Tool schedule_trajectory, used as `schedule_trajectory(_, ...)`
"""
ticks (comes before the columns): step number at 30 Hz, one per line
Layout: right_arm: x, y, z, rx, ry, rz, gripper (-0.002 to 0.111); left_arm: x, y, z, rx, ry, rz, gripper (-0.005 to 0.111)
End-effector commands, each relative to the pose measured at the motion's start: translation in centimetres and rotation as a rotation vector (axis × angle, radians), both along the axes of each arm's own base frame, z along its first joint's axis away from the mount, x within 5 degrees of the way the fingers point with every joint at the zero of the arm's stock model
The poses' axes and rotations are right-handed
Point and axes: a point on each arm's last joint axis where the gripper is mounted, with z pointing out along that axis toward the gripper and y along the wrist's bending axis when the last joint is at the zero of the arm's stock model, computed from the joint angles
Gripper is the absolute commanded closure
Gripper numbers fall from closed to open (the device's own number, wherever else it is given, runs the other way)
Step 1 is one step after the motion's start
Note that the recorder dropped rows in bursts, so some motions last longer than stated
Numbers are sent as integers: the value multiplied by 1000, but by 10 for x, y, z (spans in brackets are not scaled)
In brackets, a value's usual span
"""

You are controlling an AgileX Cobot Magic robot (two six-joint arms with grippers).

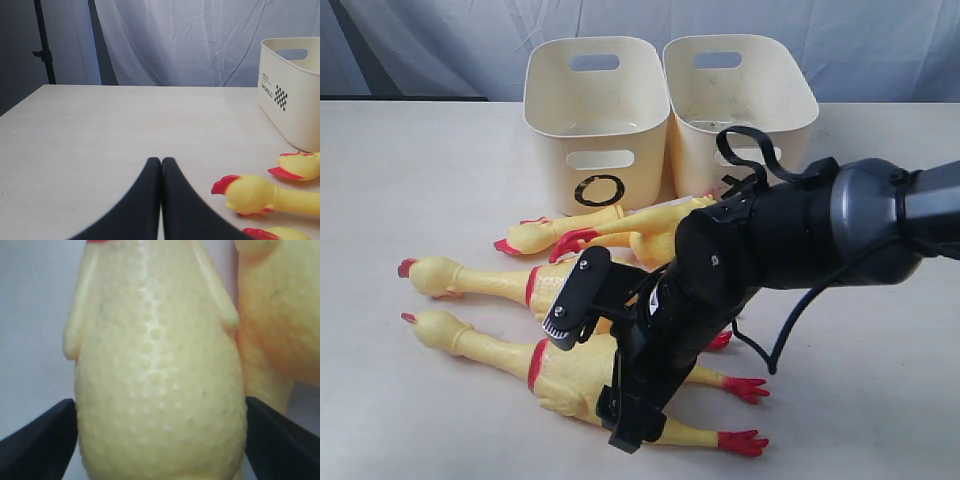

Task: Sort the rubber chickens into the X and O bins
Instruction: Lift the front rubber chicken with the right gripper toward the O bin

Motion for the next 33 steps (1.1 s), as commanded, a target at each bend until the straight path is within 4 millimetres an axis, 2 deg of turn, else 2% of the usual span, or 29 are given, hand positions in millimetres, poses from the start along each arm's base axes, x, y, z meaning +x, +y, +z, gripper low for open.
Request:
schedule_trajectory(1, -2, 0, -12, -31, 45, -12, 27, 0, 0, 2, -5, -15, -2, 107)
schedule_trajectory(4, -3, -1, -16, -49, 75, -20, 28, 0, 0, 2, -5, -15, -2, 107)
schedule_trajectory(6, -5, -2, -18, -59, 94, -25, 33, 0, 0, 2, -5, -15, -2, 107)
schedule_trajectory(8, -6, -3, -19, -74, 113, -20, 47, 0, 0, 2, -5, -15, -2, 107)
schedule_trajectory(15, -13, -7, -20, -125, 180, 0, 106, 0, 0, 2, -5, -15, -2, 107)
schedule_trajectory(16, -14, -8, -20, -133, 190, 4, 109, 0, 0, 2, -5, -15, -2, 107)
schedule_trajectory(25, -22, -12, -16, -172, 278, 13, 109, 0, 0, 2, -5, -15, -2, 107)
schedule_trajectory(33, -27, -11, 28, -29, 233, -16, 109, 0, 0, 2, -5, -15, -2, 107)
